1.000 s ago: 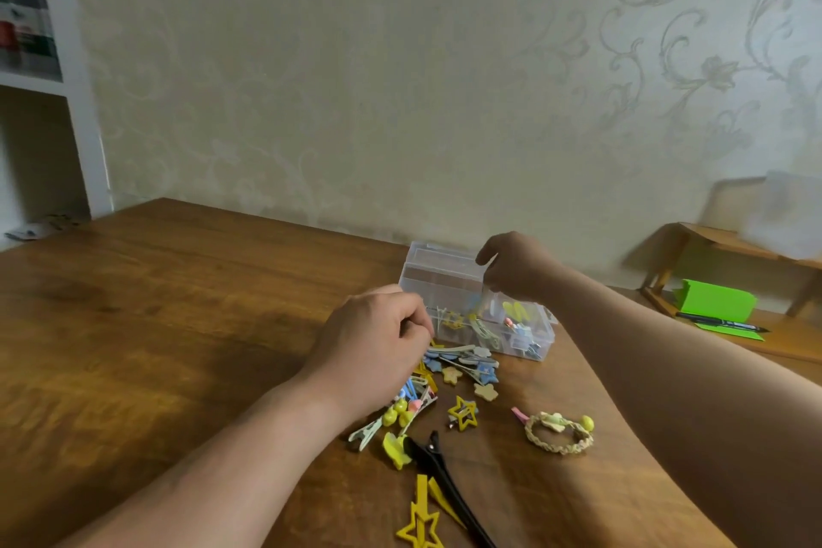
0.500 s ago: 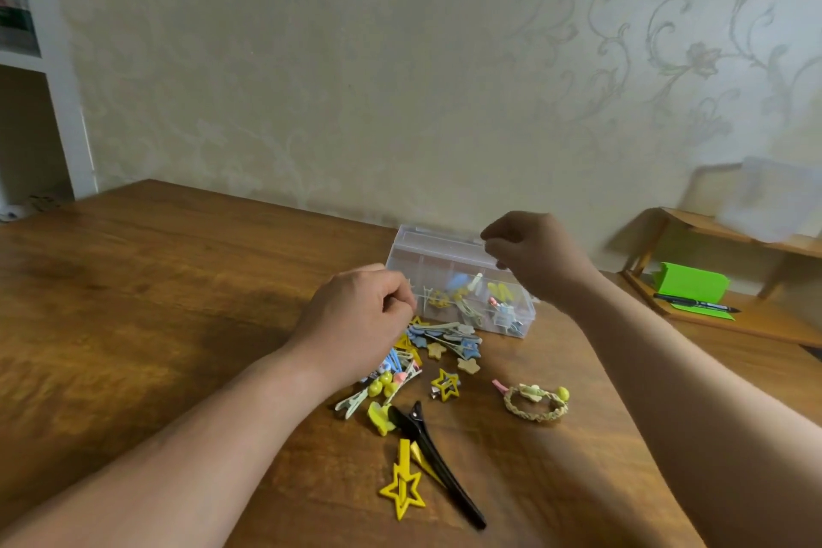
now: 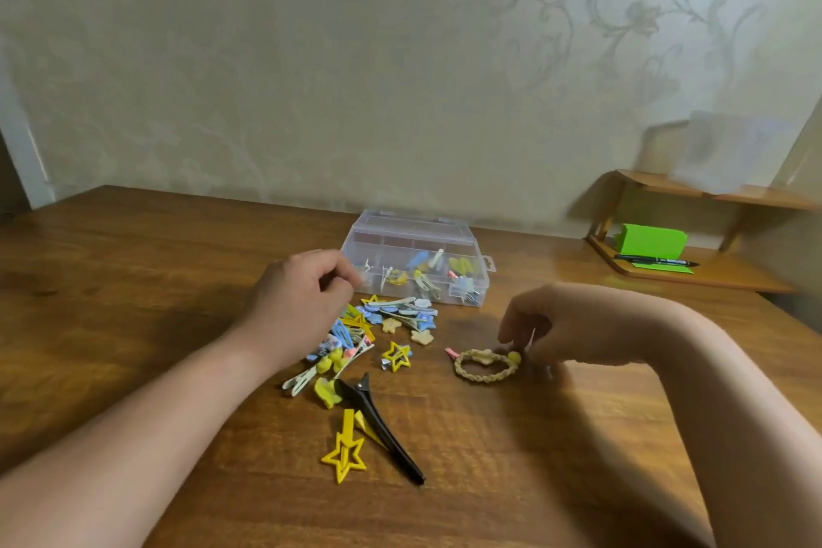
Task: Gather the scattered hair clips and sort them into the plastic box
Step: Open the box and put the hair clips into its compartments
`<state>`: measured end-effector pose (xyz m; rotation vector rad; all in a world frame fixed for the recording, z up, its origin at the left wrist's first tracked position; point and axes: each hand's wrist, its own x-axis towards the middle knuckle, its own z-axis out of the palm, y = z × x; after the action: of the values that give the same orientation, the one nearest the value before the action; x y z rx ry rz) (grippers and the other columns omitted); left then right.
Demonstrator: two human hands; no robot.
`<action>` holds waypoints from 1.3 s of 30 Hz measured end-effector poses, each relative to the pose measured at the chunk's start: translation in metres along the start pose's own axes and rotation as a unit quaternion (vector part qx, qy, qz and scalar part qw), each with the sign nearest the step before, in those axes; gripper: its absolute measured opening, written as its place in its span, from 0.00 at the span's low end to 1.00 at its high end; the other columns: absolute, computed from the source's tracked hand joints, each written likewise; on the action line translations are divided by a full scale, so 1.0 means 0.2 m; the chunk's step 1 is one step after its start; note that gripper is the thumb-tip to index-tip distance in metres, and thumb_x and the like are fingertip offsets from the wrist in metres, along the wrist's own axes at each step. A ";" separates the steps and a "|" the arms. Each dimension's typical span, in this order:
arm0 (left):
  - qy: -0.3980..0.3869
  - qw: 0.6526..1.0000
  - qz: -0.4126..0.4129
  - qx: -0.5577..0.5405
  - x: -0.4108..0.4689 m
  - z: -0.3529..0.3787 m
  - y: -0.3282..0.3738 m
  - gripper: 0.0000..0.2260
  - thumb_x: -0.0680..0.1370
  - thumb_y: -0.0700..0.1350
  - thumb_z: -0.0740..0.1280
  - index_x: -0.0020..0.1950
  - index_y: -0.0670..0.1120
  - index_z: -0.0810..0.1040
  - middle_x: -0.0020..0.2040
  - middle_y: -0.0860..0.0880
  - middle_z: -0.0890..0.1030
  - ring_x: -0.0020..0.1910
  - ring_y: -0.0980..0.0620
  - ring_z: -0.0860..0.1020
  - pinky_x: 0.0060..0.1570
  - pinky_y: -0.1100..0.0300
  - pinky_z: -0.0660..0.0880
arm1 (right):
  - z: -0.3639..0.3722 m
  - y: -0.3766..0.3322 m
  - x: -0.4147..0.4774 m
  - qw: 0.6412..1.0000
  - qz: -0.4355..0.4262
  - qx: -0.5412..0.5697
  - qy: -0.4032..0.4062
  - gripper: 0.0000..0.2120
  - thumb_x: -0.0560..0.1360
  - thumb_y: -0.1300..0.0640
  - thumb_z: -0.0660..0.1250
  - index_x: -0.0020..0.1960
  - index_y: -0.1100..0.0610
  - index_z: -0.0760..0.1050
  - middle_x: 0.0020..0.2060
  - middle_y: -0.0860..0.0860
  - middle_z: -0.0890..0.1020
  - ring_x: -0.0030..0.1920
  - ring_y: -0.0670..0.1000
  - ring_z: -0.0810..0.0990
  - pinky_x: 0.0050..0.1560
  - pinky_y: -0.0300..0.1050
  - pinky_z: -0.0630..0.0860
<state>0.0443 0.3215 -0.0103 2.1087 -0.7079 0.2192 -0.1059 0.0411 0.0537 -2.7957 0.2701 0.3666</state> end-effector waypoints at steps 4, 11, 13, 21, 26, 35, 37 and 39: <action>-0.001 1.000 -0.001 -0.013 0.00 0.01 -0.01 0.13 0.83 0.40 0.66 0.47 0.56 0.85 0.31 0.52 0.79 0.24 0.58 0.71 0.23 0.67 0.64 | -0.01 0.00 -0.01 0.999 -0.014 0.002 -0.035 0.13 0.76 0.54 0.76 0.56 0.40 0.80 0.51 0.42 0.84 0.51 0.45 0.83 0.52 0.42 0.81; -0.008 0.999 -0.014 -0.029 0.00 0.02 -0.01 0.13 0.83 0.41 0.66 0.46 0.57 0.85 0.28 0.54 0.78 0.23 0.58 0.69 0.23 0.66 0.62 | 0.02 0.00 0.02 0.999 -0.027 -0.018 -0.036 0.08 0.76 0.49 0.77 0.52 0.40 0.81 0.48 0.44 0.85 0.50 0.47 0.83 0.57 0.50 0.82; -0.010 0.999 -0.014 -0.038 0.00 0.01 -0.01 0.13 0.83 0.40 0.66 0.46 0.56 0.85 0.28 0.54 0.77 0.23 0.58 0.68 0.23 0.66 0.63 | 0.01 0.01 0.01 0.998 -0.041 -0.003 -0.041 0.06 0.76 0.49 0.76 0.51 0.40 0.81 0.48 0.44 0.85 0.48 0.46 0.83 0.55 0.49 0.81; 0.038 0.999 -0.019 -0.035 0.03 0.02 -0.04 0.11 0.82 0.42 0.66 0.46 0.55 0.85 0.35 0.61 0.81 0.30 0.61 0.75 0.30 0.63 0.68 | -0.05 -0.03 0.06 0.926 -0.180 0.329 0.038 0.07 0.74 0.61 0.75 0.50 0.61 0.80 0.43 0.57 0.84 0.44 0.55 0.83 0.42 0.48 0.78; 0.117 0.989 -0.075 -0.040 0.11 0.01 -0.11 0.11 0.81 0.44 0.65 0.43 0.52 0.84 0.34 0.61 0.81 0.32 0.56 0.78 0.33 0.55 0.72 | -0.14 -0.23 0.32 0.915 -0.151 0.334 0.169 0.04 0.78 0.65 0.74 0.50 0.64 0.80 0.42 0.59 0.87 0.43 0.56 0.86 0.45 0.51 0.82; 0.160 0.980 -0.102 -0.064 0.13 0.00 -0.14 0.11 0.81 0.45 0.64 0.42 0.54 0.83 0.34 0.57 0.82 0.39 0.48 0.80 0.50 0.42 0.80 | -0.18 -0.51 0.91 0.933 -0.029 0.227 0.276 0.05 0.74 0.62 0.73 0.47 0.62 0.79 0.37 0.59 0.87 0.39 0.58 0.87 0.47 0.60 0.86; 0.157 0.980 -0.104 -0.064 0.13 0.01 -0.14 0.11 0.81 0.46 0.63 0.42 0.54 0.82 0.34 0.57 0.82 0.39 0.48 0.80 0.51 0.41 0.80 | -0.15 -0.54 0.98 0.942 -0.015 0.184 0.281 0.06 0.73 0.59 0.73 0.47 0.60 0.79 0.38 0.57 0.87 0.43 0.60 0.87 0.46 0.58 0.85; 0.154 0.980 -0.107 -0.062 0.13 0.01 -0.14 0.11 0.81 0.46 0.63 0.42 0.54 0.82 0.35 0.57 0.82 0.40 0.48 0.80 0.52 0.39 0.81 | -0.11 -0.58 1.02 0.951 -0.011 0.150 0.269 0.08 0.73 0.57 0.75 0.48 0.58 0.79 0.41 0.57 0.86 0.44 0.59 0.87 0.46 0.56 0.85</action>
<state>0.0808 0.3224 -0.0202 1.9558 -0.3008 0.3639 0.1180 0.1123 0.0497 -2.5345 0.3763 -0.4220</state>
